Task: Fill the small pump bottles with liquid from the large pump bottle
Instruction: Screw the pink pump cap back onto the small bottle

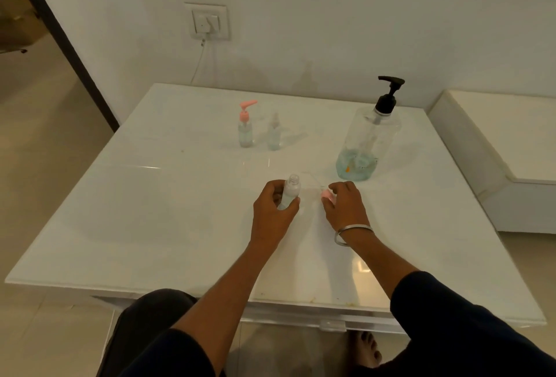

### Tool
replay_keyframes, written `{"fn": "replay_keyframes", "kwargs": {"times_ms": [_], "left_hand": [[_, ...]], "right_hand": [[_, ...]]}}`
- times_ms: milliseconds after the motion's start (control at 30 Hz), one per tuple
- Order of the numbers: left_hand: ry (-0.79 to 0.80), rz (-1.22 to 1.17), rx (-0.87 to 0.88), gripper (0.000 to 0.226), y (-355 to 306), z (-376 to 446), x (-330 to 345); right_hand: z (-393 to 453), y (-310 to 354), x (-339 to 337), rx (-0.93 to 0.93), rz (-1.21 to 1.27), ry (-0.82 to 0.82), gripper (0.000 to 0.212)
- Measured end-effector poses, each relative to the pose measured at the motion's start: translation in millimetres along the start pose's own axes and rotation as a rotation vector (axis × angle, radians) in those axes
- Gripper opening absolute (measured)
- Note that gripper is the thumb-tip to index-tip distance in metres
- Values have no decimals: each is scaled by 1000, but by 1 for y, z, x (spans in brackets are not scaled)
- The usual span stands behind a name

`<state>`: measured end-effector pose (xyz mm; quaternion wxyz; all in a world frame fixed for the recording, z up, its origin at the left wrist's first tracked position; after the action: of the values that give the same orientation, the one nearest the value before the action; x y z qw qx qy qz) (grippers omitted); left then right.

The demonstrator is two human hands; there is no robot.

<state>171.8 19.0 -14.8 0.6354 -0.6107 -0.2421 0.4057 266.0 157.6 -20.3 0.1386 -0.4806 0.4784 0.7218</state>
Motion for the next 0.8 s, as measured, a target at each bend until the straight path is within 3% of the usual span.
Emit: {"fn": "replay_keyframes", "kwargs": {"times_ms": [200,467,800], "left_hand": [[5,-10,3,28,5,4,1],[-5,-3,-7,33,8,8,0],[-3,-5,-16,31,7,10,0]], "right_hand": [[4,-2,5,-22,64,0,19],[1,7,-25,-189,337,-55,23],[5,21,-71,-564,191,-50,16]]}}
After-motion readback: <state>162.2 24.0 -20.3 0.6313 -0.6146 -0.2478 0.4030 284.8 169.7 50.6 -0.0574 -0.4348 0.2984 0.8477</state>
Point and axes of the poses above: each hand's wrist, its own z-axis towards the middle knuckle, its own x-axis out of the palm, y = z × x, the point moved 1 cm from there along z, towards the middle knuckle, and after that the axes turned 3 degrees about x, right-handed, at the moved point
